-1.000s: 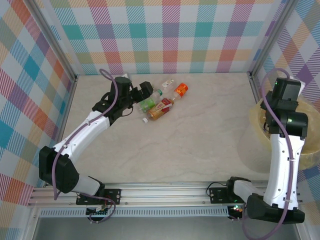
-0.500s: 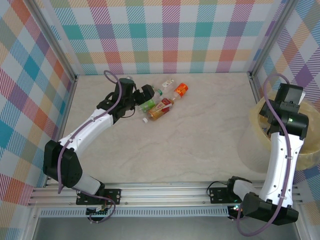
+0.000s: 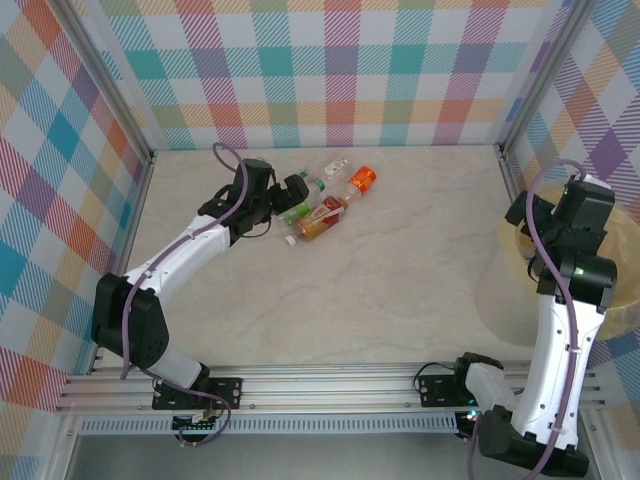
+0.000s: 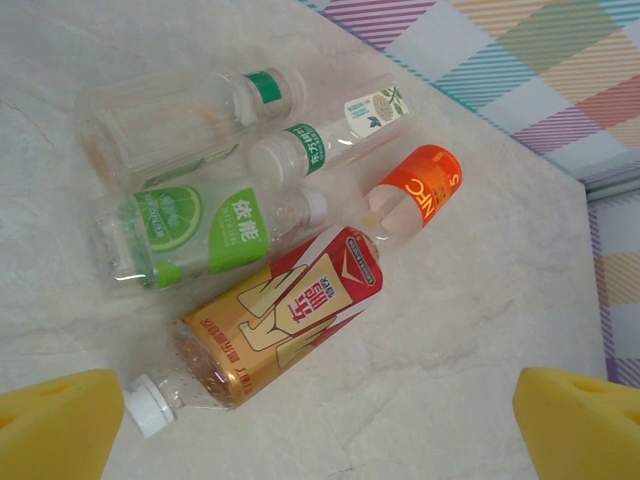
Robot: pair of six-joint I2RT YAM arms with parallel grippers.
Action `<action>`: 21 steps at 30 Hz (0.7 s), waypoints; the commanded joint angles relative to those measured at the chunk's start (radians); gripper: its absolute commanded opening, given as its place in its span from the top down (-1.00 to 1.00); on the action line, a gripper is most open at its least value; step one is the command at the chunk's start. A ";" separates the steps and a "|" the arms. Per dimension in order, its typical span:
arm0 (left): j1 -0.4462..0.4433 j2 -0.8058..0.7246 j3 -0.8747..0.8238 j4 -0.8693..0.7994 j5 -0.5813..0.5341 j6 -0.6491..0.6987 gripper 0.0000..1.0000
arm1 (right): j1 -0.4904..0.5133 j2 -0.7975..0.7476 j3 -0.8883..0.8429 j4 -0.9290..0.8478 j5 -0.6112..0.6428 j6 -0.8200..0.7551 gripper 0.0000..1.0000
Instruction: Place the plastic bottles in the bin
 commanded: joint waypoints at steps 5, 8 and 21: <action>0.014 0.032 0.013 -0.030 0.021 0.163 -1.00 | 0.033 -0.070 -0.153 0.358 -0.572 0.220 -0.99; 0.015 0.036 0.005 -0.042 0.038 0.221 -1.00 | 0.121 -0.053 -0.167 0.434 -0.618 0.231 -0.99; 0.008 0.136 -0.011 -0.047 0.114 0.413 -1.00 | 0.441 0.064 -0.189 0.519 -0.415 0.163 -0.99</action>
